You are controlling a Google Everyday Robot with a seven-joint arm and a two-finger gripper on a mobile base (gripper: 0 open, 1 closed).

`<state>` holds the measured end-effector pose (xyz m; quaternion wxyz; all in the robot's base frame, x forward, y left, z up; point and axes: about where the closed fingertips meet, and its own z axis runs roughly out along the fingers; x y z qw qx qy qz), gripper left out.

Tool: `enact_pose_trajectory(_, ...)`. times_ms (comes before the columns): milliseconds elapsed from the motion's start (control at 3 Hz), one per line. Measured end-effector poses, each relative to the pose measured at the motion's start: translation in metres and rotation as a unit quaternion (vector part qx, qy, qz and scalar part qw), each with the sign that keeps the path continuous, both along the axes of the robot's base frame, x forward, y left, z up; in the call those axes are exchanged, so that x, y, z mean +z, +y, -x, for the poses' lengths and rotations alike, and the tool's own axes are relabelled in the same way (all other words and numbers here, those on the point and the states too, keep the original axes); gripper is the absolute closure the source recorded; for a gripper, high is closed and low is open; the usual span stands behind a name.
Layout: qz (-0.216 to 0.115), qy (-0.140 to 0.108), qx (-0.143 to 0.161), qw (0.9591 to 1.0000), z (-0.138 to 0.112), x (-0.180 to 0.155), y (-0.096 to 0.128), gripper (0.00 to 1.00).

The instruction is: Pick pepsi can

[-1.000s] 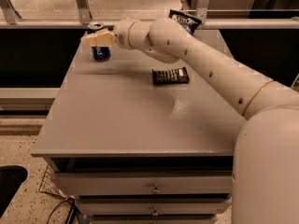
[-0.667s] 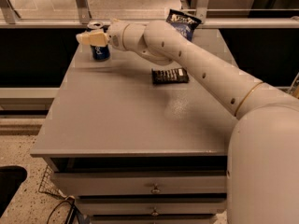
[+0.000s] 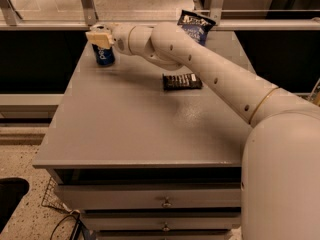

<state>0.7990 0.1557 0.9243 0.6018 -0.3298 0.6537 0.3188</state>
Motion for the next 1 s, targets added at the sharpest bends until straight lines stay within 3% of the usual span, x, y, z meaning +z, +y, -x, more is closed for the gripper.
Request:
enact_pose_trajectory(333, 0.000, 0.000, 0.002, 1.0000, 0.001, 0.000, 0.003, 0.87)
enact_pose_trajectory(667, 0.000, 0.001, 0.004, 1.0000, 0.001, -0.001, 0.005, 1.00)
enact_pose_trajectory(1000, 0.001, -0.012, 0.027, 0.9996, 0.011, 0.019, 0.000, 1.00)
